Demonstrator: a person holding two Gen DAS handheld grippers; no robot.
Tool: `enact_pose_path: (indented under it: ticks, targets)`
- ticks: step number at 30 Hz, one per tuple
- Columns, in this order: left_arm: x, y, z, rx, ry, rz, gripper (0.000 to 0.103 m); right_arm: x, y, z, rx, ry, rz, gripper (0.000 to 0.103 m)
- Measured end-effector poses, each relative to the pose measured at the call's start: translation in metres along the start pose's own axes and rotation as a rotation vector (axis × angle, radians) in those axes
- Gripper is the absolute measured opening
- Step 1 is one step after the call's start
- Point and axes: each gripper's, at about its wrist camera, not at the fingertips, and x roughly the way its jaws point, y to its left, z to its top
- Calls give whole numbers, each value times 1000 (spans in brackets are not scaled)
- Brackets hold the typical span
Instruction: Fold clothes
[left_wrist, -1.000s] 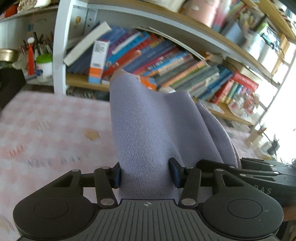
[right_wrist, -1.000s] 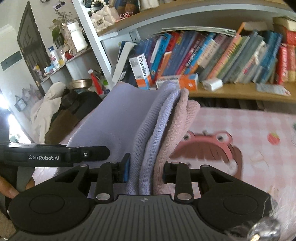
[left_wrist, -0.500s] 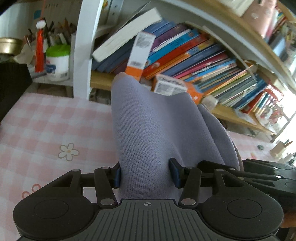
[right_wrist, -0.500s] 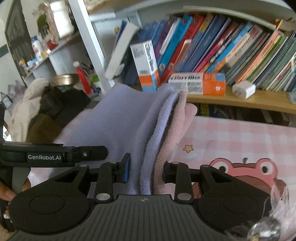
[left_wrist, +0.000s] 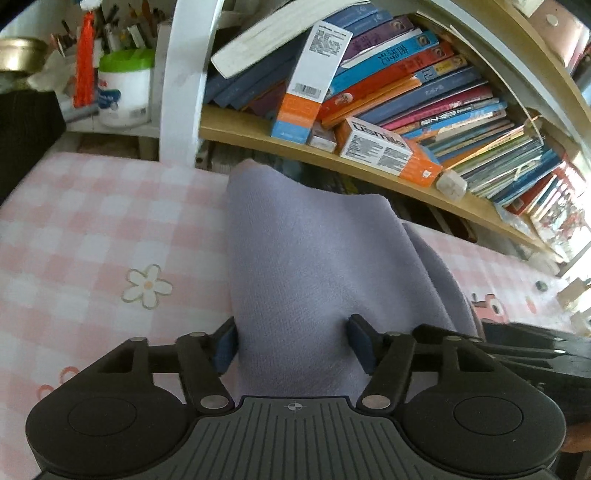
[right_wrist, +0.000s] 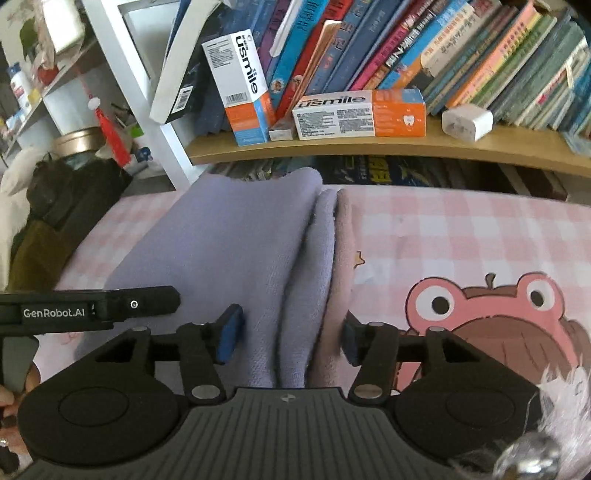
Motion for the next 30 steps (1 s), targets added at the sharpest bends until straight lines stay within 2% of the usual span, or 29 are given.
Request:
enact_pose_path:
  ticks: [2,6,7,10,15,19,21,30]
  targets:
    - [-8,-4,1,26,-15,55,69,-8,3,1,-13,-19,-29,73]
    - [-32,-17,-4,104,-89,175,77,-30,4,0,-11,-71,-73,86]
    - [-39,-20,-6,123,-111,198,83,-37,5,-1,-10,-88,-88,88]
    - [-57,-30,-17,146,-165,235,90,-56,9,-9,-28,-126,-128,90]
    - [-75,-38,-40,111,-189,249,97,-77,12,-32,-23,-148,-168,93]
    - [-82,-42,-57,102,-163,243,98,-86,16,-55,-27,-139,-195,99]
    - [-84,-43,-66,103,-150,246,98,-88,19,-64,-40,-129,-205,99]
    - [-89,-40,-96,51,-109,241,98,-98,34,-84,-71,-104,-181,103]
